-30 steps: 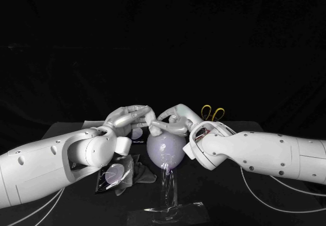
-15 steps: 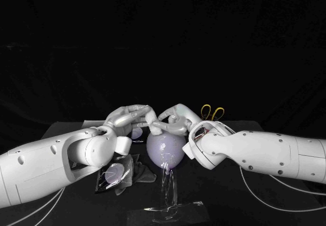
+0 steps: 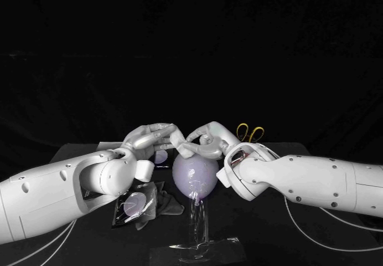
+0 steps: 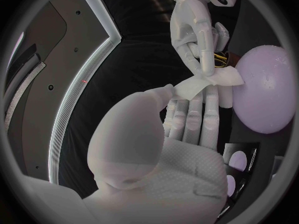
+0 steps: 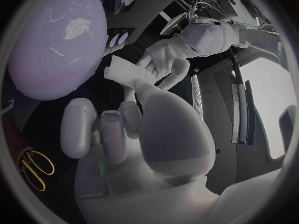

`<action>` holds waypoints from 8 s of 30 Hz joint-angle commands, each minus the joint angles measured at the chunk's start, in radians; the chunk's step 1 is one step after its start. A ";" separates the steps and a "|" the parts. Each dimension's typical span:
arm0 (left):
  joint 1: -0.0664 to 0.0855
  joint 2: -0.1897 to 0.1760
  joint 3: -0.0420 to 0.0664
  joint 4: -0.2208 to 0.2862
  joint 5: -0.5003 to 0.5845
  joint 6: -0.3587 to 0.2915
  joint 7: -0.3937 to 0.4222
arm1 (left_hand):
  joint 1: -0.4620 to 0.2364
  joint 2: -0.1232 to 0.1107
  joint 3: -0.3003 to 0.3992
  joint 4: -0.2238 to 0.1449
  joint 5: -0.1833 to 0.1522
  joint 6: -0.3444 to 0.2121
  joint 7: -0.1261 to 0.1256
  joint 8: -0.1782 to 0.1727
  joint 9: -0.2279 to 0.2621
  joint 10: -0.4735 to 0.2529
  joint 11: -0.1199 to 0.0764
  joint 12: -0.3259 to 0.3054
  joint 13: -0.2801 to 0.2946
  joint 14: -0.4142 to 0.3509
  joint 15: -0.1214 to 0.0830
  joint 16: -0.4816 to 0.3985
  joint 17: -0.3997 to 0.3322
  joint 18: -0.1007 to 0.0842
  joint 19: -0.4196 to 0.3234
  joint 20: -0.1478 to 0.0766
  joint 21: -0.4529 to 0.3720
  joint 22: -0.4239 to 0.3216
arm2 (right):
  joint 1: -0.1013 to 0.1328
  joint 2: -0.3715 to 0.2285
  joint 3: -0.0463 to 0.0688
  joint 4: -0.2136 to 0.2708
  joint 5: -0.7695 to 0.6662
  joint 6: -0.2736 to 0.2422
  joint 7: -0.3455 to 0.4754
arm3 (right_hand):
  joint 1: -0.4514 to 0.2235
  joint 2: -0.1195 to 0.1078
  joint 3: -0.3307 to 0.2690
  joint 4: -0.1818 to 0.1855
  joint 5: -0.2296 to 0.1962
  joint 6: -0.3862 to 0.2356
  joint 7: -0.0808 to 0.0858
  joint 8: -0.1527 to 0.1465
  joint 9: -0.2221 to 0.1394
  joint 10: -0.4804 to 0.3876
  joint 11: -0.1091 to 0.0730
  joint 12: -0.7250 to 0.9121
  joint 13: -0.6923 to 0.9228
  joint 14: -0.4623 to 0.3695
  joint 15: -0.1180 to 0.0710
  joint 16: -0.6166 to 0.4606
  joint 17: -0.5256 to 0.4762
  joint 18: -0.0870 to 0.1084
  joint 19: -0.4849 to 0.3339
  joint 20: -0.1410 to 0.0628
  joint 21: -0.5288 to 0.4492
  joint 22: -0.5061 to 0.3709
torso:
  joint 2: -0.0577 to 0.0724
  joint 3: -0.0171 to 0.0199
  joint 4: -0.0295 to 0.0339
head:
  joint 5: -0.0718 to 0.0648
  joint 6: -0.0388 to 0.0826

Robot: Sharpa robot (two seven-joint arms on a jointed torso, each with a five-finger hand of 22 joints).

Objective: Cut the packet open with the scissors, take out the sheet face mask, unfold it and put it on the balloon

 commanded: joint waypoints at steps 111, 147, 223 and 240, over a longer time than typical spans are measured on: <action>0.001 0.000 0.002 -0.033 0.004 -0.002 0.023 | 0.003 0.002 0.015 0.000 0.003 -0.009 0.000 0.017 0.068 -0.001 -0.002 0.003 0.002 -0.001 -0.003 -0.004 0.004 0.016 -0.002 -0.001 -0.007 0.001 | -0.001 -0.001 0.000 -0.026 -0.039 -0.030 0.038 | 0.008 0.019 0.136 -0.053 -0.004 0.031 -0.013 0.053 0.049 0.042 -0.029 0.025 0.061 0.091 -0.022 0.009 0.203 -0.016 0.017 -0.017 0.051 0.196 | 0.000 0.0001 0.0001 | 0.002 -0.007; 0.001 -0.002 0.001 -0.044 0.004 -0.006 0.019 | 0.005 0.001 0.020 -0.001 0.004 -0.009 0.000 0.020 0.072 0.000 -0.003 0.004 0.003 0.000 -0.004 -0.005 0.005 0.016 -0.003 -0.001 -0.008 0.001 | -0.001 -0.024 0.000 -0.016 -0.008 -0.015 0.092 | 0.011 0.009 0.207 -0.093 -0.003 -0.020 -0.001 0.061 0.059 -0.009 -0.021 -0.113 -0.021 0.079 -0.018 -0.026 0.161 -0.006 -0.009 -0.016 -0.003 0.181 | 0.001 -0.0003 0.0005 | 0.005 -0.006; 0.002 0.016 0.008 -0.065 0.003 0.019 -0.003 | 0.005 -0.003 0.026 -0.003 0.004 -0.011 0.001 0.023 0.076 -0.001 -0.003 0.004 0.003 0.000 -0.004 -0.007 0.007 0.015 -0.008 0.001 -0.012 0.001 | -0.060 -0.126 -0.005 -0.010 0.046 0.053 0.103 | -0.178 -0.178 0.099 -0.081 -0.003 -0.254 0.093 -0.093 -0.013 -0.161 0.065 -0.346 -0.150 0.039 0.058 -0.086 0.092 0.015 -0.081 0.043 -0.139 0.145 | 0.000 0.0008 -0.0004 | 0.000 -0.016; 0.002 0.000 0.013 -0.051 -0.010 0.034 -0.007 | 0.006 -0.003 0.029 -0.003 0.004 -0.012 0.001 0.023 0.078 -0.002 -0.002 0.004 0.002 -0.001 -0.004 -0.008 0.007 0.015 -0.010 0.001 -0.013 0.001 | -0.059 -0.129 -0.006 -0.028 0.021 0.039 0.156 | -0.059 -0.059 0.139 -0.103 -0.002 -0.136 0.069 -0.063 -0.019 -0.054 0.040 -0.144 -0.046 0.076 0.036 -0.018 0.170 -0.007 -0.007 0.037 0.003 0.184 | 0.002 0.0027 0.0023 | 0.001 -0.012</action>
